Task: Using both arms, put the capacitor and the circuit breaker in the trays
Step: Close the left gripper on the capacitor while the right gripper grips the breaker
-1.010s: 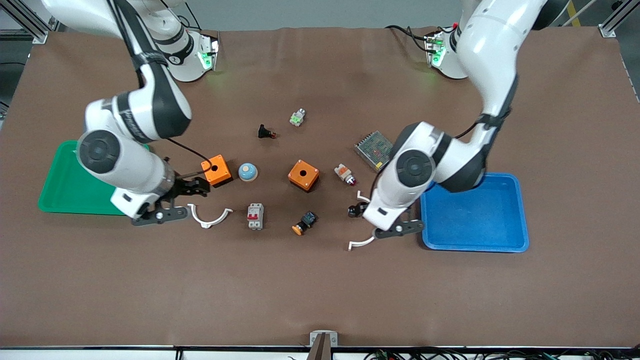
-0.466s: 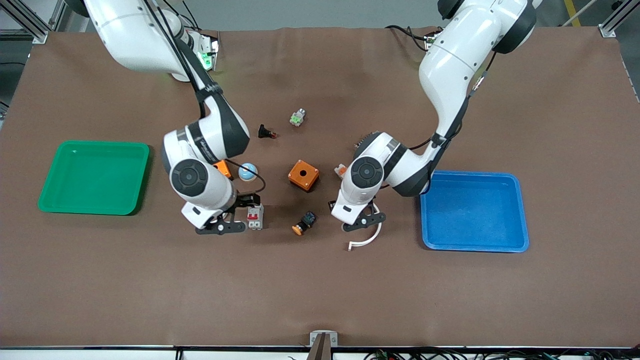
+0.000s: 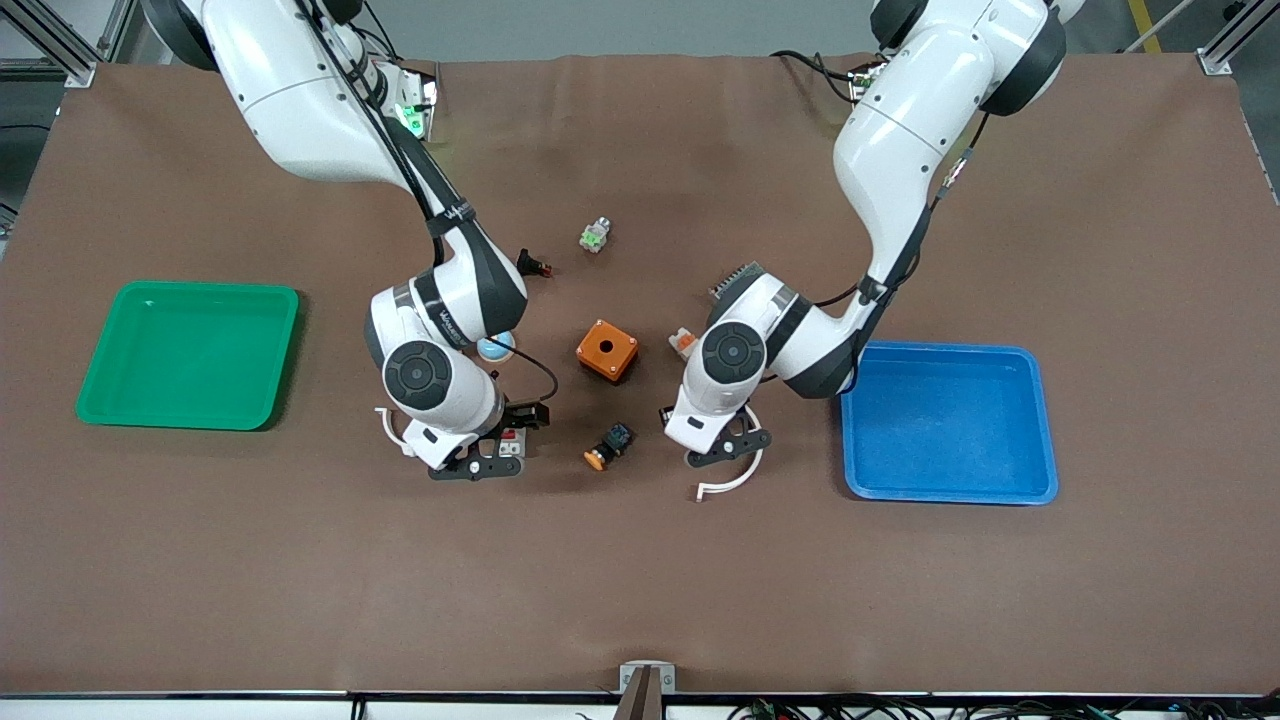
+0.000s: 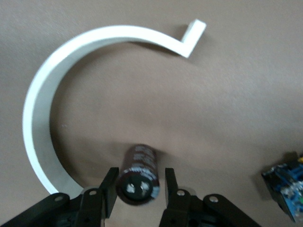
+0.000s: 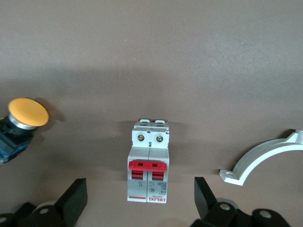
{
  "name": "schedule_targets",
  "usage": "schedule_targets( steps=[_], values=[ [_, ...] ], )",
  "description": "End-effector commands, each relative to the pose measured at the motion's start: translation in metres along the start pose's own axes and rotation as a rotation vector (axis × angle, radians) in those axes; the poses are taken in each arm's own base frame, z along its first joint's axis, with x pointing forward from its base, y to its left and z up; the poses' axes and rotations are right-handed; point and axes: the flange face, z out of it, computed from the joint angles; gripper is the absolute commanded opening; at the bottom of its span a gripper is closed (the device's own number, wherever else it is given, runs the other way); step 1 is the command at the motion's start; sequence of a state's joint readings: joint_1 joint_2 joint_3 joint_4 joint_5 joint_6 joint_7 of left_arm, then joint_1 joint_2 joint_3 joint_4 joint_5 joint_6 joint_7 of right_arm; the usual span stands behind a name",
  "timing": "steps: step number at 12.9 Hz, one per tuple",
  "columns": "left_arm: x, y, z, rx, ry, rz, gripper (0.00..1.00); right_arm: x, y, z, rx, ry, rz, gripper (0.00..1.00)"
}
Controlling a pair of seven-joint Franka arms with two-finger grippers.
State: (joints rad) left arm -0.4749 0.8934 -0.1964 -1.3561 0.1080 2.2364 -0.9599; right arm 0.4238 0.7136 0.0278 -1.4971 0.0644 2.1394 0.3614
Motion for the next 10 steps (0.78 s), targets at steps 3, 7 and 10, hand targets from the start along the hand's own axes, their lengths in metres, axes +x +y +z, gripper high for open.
schedule_targets(
  steps=[3,7,10],
  values=[
    [0.008,0.0,0.0,0.013,0.035,0.031,0.47,0.011,-0.002,0.02,0.031,0.035,0.026,0.91],
    [0.009,0.002,0.002,-0.007,0.044,0.019,0.22,0.013,0.006,0.021,0.03,0.03,0.039,0.38],
    [0.014,0.003,-0.026,-0.024,0.069,0.01,0.0,0.02,0.015,0.002,0.035,0.052,0.036,0.24]
  ],
)
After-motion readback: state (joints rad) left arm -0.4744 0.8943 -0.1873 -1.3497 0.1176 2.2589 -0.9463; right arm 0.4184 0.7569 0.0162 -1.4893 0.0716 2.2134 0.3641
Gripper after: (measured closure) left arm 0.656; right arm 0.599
